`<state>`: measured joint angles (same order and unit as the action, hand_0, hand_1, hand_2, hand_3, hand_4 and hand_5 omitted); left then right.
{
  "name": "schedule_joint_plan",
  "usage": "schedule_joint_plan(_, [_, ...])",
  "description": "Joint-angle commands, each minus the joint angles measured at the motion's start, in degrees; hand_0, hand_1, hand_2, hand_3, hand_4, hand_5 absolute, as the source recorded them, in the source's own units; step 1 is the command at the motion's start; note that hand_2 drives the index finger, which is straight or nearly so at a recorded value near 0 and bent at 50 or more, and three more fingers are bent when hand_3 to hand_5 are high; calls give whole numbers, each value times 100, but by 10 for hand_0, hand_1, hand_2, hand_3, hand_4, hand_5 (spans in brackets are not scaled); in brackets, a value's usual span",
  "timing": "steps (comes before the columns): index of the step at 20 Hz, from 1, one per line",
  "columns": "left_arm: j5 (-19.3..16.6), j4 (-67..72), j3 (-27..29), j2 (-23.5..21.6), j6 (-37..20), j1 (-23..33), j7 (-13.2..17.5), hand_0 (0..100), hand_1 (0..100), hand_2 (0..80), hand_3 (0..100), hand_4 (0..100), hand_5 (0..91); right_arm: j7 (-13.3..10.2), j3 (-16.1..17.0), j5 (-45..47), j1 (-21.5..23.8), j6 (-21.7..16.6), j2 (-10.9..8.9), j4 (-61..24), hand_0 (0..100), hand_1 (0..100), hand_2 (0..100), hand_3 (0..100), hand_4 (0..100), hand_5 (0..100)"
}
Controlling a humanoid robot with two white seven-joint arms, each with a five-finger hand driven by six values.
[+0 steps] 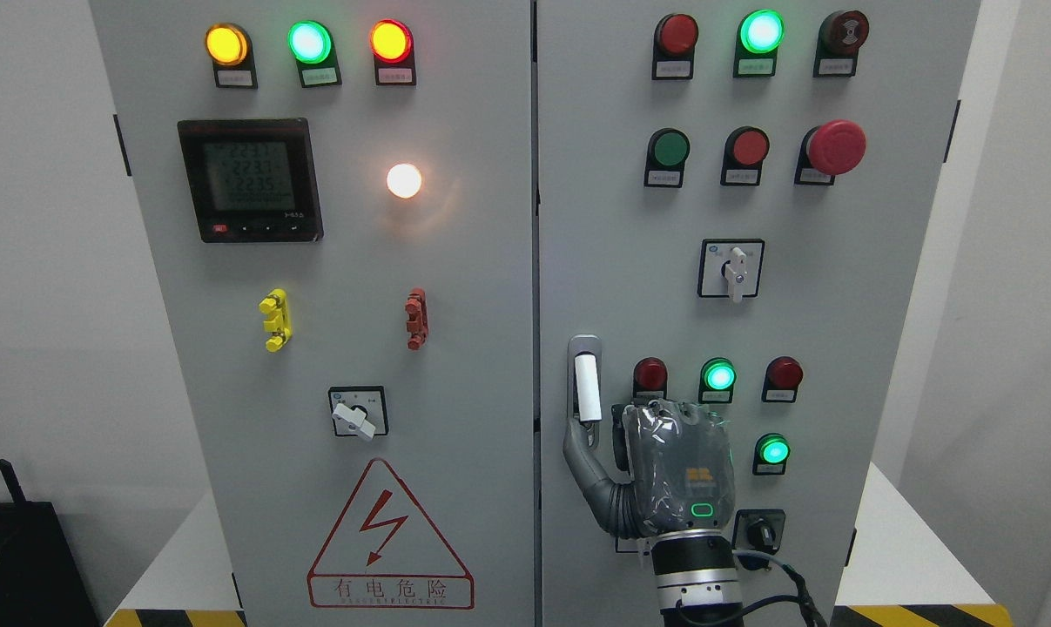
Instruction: Release door handle
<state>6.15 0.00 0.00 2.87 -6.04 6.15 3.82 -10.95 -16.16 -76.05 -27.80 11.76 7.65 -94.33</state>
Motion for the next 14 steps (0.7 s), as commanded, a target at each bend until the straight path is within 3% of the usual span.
schedule_joint_plan(1, [0,114,-79,-6,-3,0,4,120,389,0,0,0,0,-4,60,3,3,1,0,2,559,150,1000,1000,978,979])
schedule_joint_plan(14, [0,114,-79,-6,-3,0,4,120,389,0,0,0,0,-21,104,3,20,10,0,-15,554,167,1000,1000,987,980])
